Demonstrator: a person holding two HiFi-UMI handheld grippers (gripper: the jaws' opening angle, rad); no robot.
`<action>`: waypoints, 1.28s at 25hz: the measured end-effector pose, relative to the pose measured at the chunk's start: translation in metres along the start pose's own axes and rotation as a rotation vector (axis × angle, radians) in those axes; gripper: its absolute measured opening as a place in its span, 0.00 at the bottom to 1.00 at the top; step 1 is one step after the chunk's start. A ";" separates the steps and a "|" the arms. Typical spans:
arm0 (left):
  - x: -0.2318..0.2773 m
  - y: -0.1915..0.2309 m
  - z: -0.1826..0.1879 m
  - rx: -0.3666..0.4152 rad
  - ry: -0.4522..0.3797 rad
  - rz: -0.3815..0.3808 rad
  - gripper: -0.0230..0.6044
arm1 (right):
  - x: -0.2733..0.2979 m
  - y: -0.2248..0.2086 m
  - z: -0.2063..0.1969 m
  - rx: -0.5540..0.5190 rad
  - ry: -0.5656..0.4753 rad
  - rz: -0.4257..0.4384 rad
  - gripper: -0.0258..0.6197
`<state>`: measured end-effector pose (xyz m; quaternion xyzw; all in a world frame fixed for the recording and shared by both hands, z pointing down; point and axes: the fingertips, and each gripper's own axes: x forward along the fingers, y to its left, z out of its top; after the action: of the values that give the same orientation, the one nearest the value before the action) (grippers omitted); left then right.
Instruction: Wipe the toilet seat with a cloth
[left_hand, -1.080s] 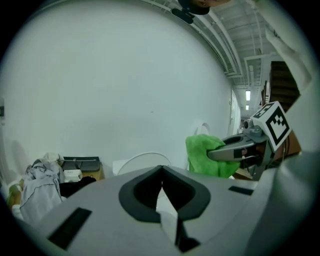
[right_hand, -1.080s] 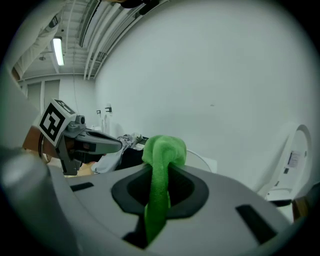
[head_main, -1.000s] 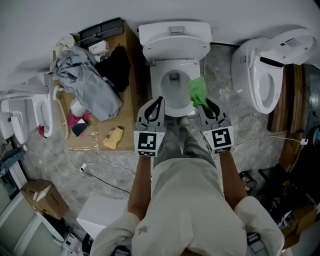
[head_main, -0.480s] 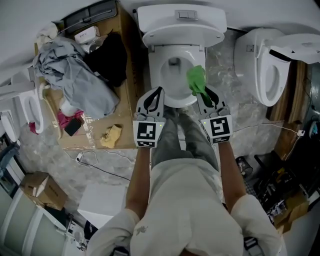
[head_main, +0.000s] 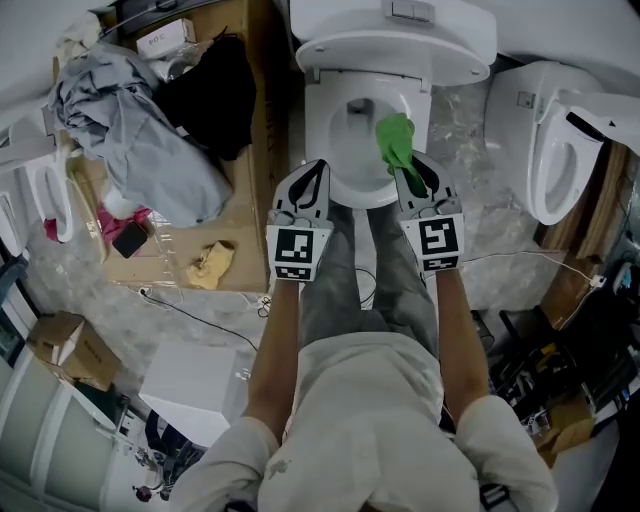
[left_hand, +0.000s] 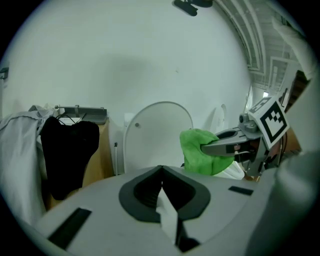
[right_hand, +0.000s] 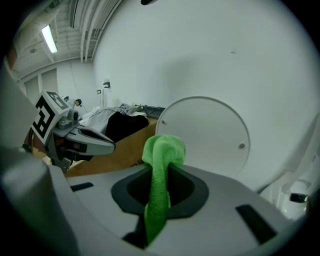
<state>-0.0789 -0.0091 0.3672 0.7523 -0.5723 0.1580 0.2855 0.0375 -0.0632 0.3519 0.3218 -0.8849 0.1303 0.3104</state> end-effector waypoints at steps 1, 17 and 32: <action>0.003 0.001 -0.005 -0.001 0.004 0.008 0.06 | 0.005 0.000 -0.004 0.002 0.001 0.008 0.11; 0.033 0.026 -0.065 -0.078 0.021 0.148 0.06 | 0.079 0.019 -0.059 -0.075 0.050 0.199 0.11; 0.056 0.051 -0.115 -0.168 0.016 0.194 0.06 | 0.154 0.035 -0.093 -0.182 0.108 0.270 0.11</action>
<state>-0.1007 0.0087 0.5014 0.6656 -0.6514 0.1422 0.3353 -0.0336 -0.0718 0.5203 0.1632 -0.9103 0.1074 0.3650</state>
